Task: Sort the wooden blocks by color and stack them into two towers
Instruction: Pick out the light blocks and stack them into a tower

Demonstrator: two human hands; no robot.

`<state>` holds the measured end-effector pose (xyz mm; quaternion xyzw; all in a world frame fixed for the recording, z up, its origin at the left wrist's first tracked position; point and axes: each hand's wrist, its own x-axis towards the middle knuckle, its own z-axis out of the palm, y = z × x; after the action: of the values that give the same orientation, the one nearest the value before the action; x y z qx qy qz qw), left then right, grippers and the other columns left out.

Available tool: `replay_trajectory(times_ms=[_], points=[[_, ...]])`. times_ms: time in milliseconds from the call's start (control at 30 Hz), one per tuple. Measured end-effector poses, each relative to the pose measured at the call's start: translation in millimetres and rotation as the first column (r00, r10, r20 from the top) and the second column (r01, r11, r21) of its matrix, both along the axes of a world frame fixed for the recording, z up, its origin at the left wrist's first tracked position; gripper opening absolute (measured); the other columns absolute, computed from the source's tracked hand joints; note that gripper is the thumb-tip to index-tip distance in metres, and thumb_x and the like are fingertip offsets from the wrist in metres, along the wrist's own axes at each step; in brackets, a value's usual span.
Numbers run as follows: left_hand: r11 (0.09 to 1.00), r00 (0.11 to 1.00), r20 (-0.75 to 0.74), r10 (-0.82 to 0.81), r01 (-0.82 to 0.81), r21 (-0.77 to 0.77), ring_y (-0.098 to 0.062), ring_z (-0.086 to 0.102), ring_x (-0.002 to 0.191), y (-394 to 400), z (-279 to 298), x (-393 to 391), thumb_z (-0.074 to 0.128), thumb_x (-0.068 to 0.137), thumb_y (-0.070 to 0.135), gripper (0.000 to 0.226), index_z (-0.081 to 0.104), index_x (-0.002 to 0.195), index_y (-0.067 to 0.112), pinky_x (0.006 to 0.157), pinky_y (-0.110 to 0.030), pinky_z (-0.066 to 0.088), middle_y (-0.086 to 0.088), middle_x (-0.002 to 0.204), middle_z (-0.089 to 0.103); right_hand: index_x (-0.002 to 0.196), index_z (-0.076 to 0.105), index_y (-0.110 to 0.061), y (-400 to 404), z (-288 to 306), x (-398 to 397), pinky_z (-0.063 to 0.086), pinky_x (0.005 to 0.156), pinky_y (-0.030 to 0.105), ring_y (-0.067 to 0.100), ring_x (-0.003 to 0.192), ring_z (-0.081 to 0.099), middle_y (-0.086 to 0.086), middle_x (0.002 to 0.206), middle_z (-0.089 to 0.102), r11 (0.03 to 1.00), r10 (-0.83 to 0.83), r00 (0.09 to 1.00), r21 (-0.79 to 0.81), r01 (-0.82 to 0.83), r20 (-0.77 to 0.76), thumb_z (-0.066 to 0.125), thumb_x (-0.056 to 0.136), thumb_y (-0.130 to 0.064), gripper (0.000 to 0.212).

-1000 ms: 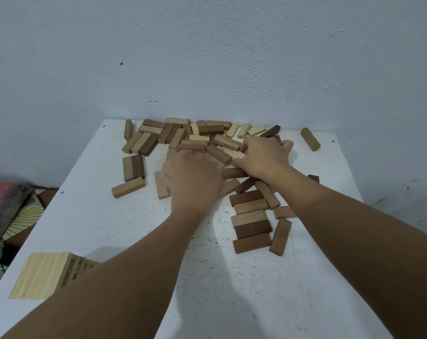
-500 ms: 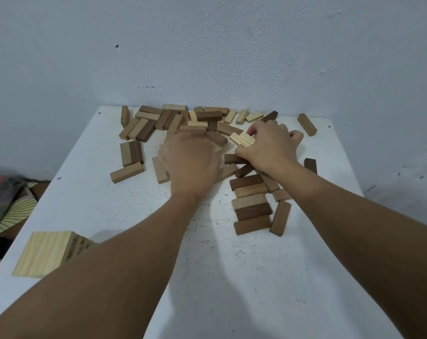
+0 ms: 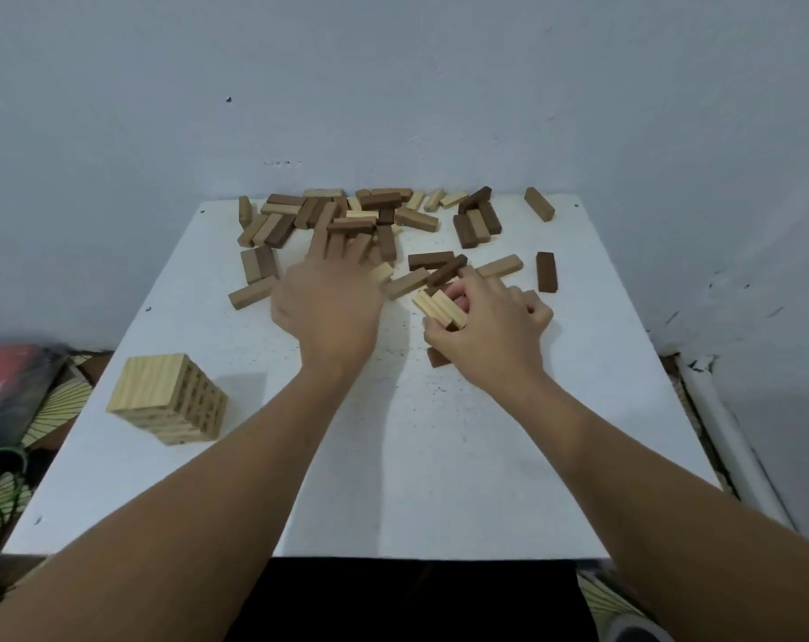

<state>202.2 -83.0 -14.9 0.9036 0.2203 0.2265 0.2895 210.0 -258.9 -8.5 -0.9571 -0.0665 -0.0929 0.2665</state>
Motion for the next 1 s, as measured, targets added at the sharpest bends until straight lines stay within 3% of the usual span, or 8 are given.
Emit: replay_trajectory(times_ms=[267, 467, 667, 867, 1000], points=[[0.989, 0.987, -0.076, -0.144, 0.141, -0.045, -0.023, 0.036, 0.121, -13, -18, -124, 0.067, 0.09, 0.058, 0.028, 0.072, 0.107, 0.037, 0.098, -0.033, 0.029, 0.005, 0.12, 0.049, 0.102, 0.059, -0.037, -4, -13, -84, 0.026, 0.087, 0.038, 0.01, 0.104, 0.052, -0.017, 0.098, 0.056, 0.996, 0.07, 0.997, 0.049, -0.069, -0.028, 0.064, 0.082, -0.056, 0.028], [0.958, 0.952, -0.117, -0.284, 0.287, 0.012, -0.018, 0.047, 0.099, -15, -24, -148, 0.065, 0.093, 0.053, 0.022, 0.07, 0.107, 0.037, 0.083, -0.034, 0.027, 0.016, 0.092, 0.057, 0.114, 0.063, -0.036, -19, -32, -104, 0.028, 0.094, 0.037, 0.009, 0.105, 0.053, -0.019, 0.102, 0.059, 0.988, 0.125, 0.988, 0.101, -0.116, -0.091, 0.056, 0.094, -0.064, 0.035], [0.942, 0.941, -0.045, -0.334, 0.332, -0.05, -0.016, 0.053, 0.095, -14, -24, -150, 0.067, 0.093, 0.045, 0.031, 0.068, 0.123, 0.036, 0.09, -0.038, 0.036, 0.016, 0.088, 0.063, 0.118, 0.063, -0.036, -19, -37, -107, 0.031, 0.096, 0.035, 0.011, 0.104, 0.054, -0.019, 0.1, 0.06, 0.98, 0.112, 0.993, 0.172, -0.103, -0.044, 0.055, 0.099, -0.046, 0.023], [0.859, 0.891, -0.07, -0.449, 0.452, 0.239, -0.014, 0.044, 0.089, -18, -43, -148, 0.062, 0.097, 0.036, 0.04, 0.063, 0.136, 0.044, 0.089, -0.038, 0.034, 0.009, 0.094, 0.045, 0.128, 0.065, -0.046, -22, -40, -109, 0.035, 0.098, 0.037, 0.014, 0.101, 0.049, -0.015, 0.096, 0.059, 0.972, 0.194, 0.981, 0.135, -0.193, 0.004, 0.057, 0.1, -0.041, 0.03], [0.861, 0.889, -0.007, -0.458, 0.445, 0.247, -0.013, 0.034, 0.088, -17, -48, -144, 0.067, 0.095, 0.031, 0.034, 0.07, 0.127, 0.041, 0.084, -0.038, 0.035, 0.008, 0.095, 0.041, 0.123, 0.068, -0.047, -20, -40, -106, 0.036, 0.099, 0.036, 0.014, 0.101, 0.049, -0.016, 0.093, 0.059, 0.973, 0.185, 0.983, 0.139, -0.182, -0.006, 0.058, 0.099, -0.043, 0.027]])
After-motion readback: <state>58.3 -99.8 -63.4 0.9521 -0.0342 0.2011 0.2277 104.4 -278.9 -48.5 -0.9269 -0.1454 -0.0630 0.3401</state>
